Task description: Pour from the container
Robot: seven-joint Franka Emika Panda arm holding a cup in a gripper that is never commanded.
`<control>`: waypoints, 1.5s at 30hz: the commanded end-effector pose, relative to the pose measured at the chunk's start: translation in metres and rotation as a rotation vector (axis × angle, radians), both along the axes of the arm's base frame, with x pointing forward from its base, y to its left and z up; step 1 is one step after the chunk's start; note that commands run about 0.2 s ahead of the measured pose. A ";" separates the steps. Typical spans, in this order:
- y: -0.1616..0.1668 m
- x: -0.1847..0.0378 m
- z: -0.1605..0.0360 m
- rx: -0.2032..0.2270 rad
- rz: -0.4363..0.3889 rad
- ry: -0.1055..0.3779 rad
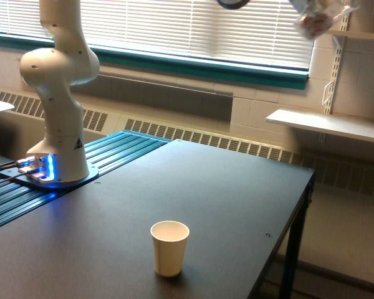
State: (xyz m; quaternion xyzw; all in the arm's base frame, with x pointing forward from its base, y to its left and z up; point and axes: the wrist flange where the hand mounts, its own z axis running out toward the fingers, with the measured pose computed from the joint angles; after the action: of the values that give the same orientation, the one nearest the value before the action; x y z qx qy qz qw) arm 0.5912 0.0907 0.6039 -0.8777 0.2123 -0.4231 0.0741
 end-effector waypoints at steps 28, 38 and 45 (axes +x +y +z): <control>-0.235 -0.101 -0.154 -0.006 -0.669 0.383; -0.287 -0.132 -0.192 0.039 -0.886 0.513; -0.303 -0.131 -0.222 -0.009 -0.934 0.625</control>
State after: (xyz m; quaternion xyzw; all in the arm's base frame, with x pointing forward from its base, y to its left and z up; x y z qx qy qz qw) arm 0.4576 -0.2082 0.4062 -0.7847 0.5741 -0.1654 -0.1650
